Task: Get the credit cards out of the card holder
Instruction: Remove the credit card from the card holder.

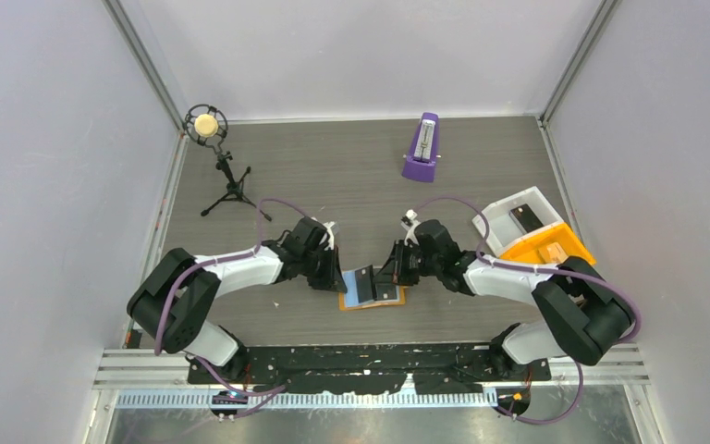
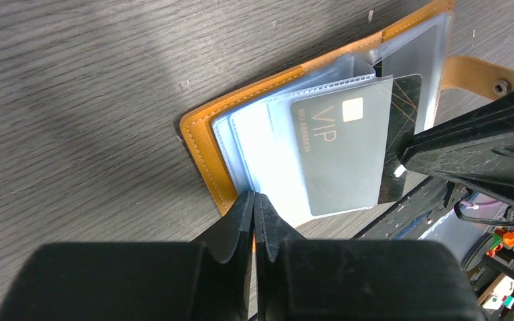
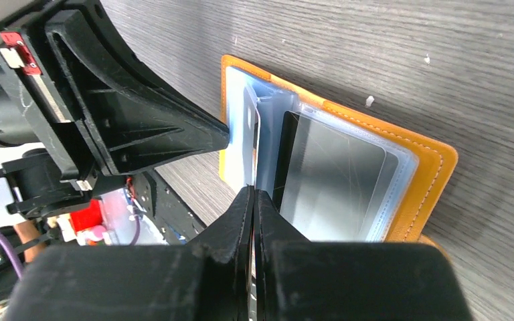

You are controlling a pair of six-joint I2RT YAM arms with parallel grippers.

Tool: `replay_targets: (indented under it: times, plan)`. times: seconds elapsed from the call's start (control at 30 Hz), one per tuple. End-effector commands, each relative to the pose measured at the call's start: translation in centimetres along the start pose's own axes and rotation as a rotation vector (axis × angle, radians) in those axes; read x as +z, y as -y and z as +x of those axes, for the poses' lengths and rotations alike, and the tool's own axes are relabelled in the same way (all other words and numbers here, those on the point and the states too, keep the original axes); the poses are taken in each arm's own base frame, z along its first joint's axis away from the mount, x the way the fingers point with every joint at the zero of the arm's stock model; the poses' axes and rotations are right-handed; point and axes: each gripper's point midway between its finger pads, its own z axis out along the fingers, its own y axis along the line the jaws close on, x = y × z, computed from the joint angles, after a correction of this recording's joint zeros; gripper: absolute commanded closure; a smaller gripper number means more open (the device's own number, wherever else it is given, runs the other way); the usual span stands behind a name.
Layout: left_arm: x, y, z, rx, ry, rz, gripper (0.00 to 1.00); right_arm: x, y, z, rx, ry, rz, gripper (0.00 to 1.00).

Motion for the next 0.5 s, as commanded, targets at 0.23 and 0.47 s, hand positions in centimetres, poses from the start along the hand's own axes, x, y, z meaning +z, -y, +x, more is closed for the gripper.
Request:
replay_targets:
  times: [0.23,0.47]
  plan:
    - [0.4,-2.7,1.6,0.008,-0.042,-0.099,0.94,-1.1,-2.1,-1.1,0.009,0.039,-0.126,0.95]
    - [0.2,-2.4,1.6,0.012,-0.04,-0.087,0.94,-3.4,-0.6,-2.7,-0.04,0.082,-0.033,0.95]
